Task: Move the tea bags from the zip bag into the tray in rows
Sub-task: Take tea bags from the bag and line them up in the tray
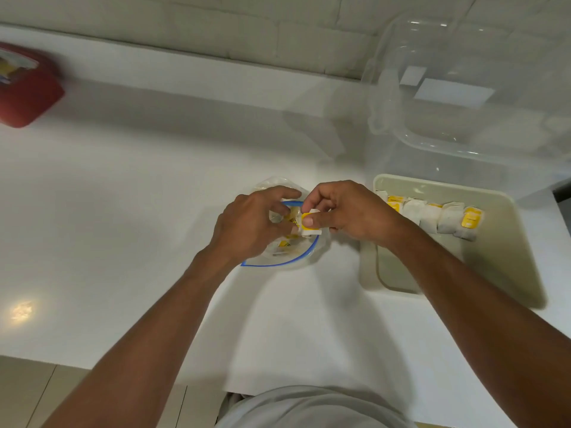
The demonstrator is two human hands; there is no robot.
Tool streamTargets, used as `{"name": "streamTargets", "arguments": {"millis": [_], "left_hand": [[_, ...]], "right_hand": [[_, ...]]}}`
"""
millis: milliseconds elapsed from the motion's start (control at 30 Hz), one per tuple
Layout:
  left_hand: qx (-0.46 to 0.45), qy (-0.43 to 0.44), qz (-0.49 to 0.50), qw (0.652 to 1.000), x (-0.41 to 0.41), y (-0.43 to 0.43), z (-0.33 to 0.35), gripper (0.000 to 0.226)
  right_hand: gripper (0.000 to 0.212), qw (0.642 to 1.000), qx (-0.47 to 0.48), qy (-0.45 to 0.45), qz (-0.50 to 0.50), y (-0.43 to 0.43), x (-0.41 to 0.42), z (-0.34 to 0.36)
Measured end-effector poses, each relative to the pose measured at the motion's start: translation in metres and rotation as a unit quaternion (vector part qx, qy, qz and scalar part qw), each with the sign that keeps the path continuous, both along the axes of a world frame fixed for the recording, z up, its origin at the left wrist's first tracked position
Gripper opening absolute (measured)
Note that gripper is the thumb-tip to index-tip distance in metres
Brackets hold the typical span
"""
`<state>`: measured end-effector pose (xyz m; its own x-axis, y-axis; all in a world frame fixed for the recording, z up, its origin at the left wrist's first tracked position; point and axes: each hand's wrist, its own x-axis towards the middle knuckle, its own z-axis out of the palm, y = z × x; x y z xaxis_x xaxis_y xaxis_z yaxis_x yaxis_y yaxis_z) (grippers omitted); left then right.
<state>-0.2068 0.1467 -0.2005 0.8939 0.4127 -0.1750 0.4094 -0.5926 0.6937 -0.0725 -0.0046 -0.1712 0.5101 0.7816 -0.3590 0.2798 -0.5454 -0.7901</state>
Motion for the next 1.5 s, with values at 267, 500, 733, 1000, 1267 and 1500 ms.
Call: {"name": "streamTargets", "arguments": {"millis": [267,500,733,1000,1267,1500], "left_hand": [[-0.013,-0.041,-0.022,0.999,0.002,-0.004,0.017,0.046],[-0.137,-0.008,-0.103,0.985,0.006,-0.005,0.031,0.058],[-0.291,-0.056,-0.142,0.944,0.009,0.013,0.046,0.046],[-0.287,-0.012,-0.124,0.95,0.011,0.015,0.057,0.025],[-0.227,-0.047,-0.036,0.972,0.011,0.026,0.052,0.022],[-0.253,-0.071,-0.001,0.965,0.005,0.013,0.056,0.013]], "right_hand": [[0.026,0.996,0.034,0.003,-0.085,0.003,-0.003,0.019],[0.052,0.999,-0.046,-0.027,-0.001,0.008,-0.003,0.038],[0.051,0.996,-0.045,-0.045,0.055,0.015,0.004,0.063],[0.048,0.997,-0.042,-0.034,0.061,0.014,0.008,0.067],[0.018,0.994,0.007,0.017,-0.104,0.005,-0.004,0.027],[0.022,0.9,-0.199,-0.378,0.083,0.022,-0.043,-0.03]]}}
